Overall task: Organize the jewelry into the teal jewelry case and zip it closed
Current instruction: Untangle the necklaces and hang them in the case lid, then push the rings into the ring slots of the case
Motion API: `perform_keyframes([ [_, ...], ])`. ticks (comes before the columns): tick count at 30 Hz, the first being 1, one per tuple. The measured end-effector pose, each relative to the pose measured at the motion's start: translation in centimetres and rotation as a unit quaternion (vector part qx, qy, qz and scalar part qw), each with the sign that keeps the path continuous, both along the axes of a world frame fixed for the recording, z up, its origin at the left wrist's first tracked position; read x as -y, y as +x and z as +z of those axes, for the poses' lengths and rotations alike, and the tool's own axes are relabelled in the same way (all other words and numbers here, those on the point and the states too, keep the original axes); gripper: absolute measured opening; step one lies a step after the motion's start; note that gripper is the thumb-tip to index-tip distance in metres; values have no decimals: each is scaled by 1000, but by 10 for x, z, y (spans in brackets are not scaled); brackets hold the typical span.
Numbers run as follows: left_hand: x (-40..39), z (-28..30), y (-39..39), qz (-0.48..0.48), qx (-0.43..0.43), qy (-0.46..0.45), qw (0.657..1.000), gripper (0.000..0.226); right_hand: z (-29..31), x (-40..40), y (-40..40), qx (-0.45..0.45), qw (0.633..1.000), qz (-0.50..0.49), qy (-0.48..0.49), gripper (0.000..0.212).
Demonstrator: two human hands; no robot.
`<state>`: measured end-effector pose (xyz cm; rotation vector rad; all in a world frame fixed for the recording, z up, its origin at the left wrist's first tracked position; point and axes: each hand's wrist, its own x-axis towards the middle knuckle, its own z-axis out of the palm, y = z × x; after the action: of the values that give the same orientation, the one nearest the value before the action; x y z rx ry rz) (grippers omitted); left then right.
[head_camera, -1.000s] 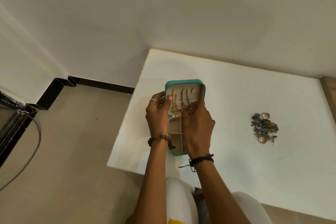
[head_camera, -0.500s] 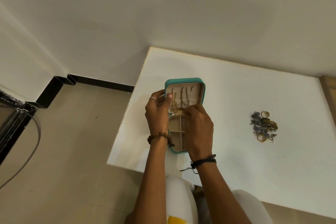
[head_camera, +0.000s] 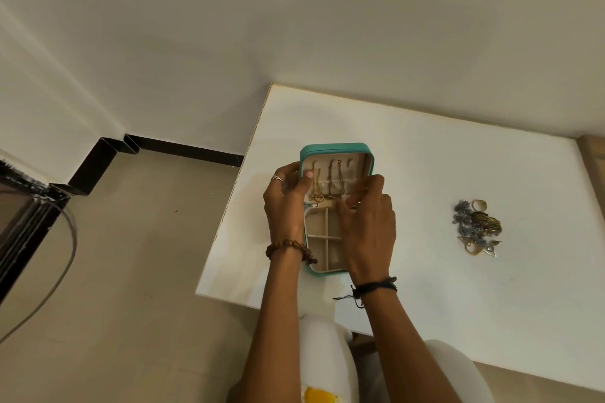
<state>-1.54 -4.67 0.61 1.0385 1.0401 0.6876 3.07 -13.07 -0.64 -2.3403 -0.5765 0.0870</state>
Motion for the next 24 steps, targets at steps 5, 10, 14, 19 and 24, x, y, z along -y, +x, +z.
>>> perform_keyframes([
  [5, -2, -1, -8, -37, 23, -27, 999, 27, 12, 21, 8, -79, 989, -41, 115, 31],
  [10, 3, -12, -30, -100, -53, -45, 993, 27, 14, 61, 20, -222, 971, -54, 69, 23],
  [14, 16, -18, -45, -131, -138, -70, 979, 26, 16, 80, 18, -382, 921, -31, 76, 26],
  [19, 40, -5, -45, -179, -139, -10, 974, 46, 24, 97, 21, -385, 920, -12, 73, 24],
  [24, 56, 8, -19, -269, -116, 29, 956, 56, 26, 122, 39, -377, 919, -51, 104, 25],
])
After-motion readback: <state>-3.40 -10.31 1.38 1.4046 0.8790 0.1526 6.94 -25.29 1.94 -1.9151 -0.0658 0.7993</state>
